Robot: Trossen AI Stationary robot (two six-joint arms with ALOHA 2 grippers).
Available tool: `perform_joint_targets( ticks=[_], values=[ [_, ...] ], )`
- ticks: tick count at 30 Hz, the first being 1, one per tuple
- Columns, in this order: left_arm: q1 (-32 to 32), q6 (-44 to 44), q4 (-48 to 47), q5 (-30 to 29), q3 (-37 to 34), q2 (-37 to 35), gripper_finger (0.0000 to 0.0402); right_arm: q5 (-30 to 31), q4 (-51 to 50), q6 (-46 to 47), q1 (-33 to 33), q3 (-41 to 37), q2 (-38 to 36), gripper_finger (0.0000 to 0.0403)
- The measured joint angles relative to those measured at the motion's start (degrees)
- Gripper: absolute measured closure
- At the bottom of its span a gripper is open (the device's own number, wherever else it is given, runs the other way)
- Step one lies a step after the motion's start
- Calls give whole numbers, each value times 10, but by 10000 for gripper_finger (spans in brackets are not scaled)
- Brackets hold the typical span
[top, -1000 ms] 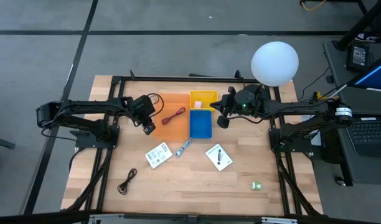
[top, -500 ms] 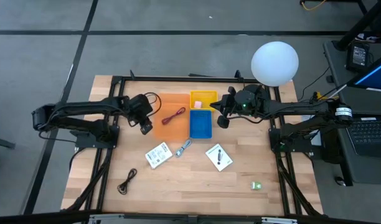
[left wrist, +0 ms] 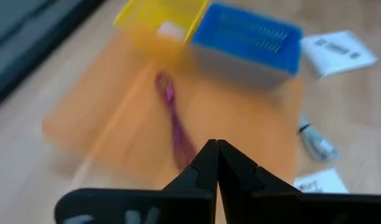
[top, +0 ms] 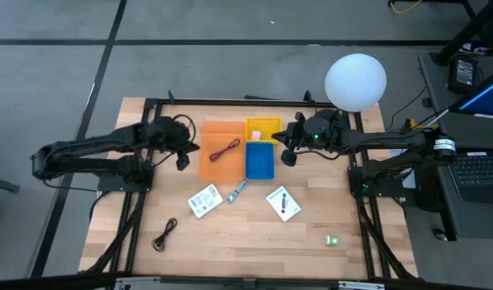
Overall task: Pick and place items into bin
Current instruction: Put the left card reader box into the blue bin
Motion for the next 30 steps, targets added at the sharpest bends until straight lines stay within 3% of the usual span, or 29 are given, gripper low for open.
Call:
perform_joint_targets(
  ticks=[7, 18, 30],
  values=[
    [-50, 63, 142, 49, -48, -8, 400, -59, 12, 0, 17, 0, 0, 398],
    [-106, 84, 329, 70, -146, -8, 399, -60, 23, -30, 50, 0, 0, 399],
    [-175, 43, 383, 47, -162, -3, 400, -59, 38, -25, 72, 0, 1, 399]
  ],
)
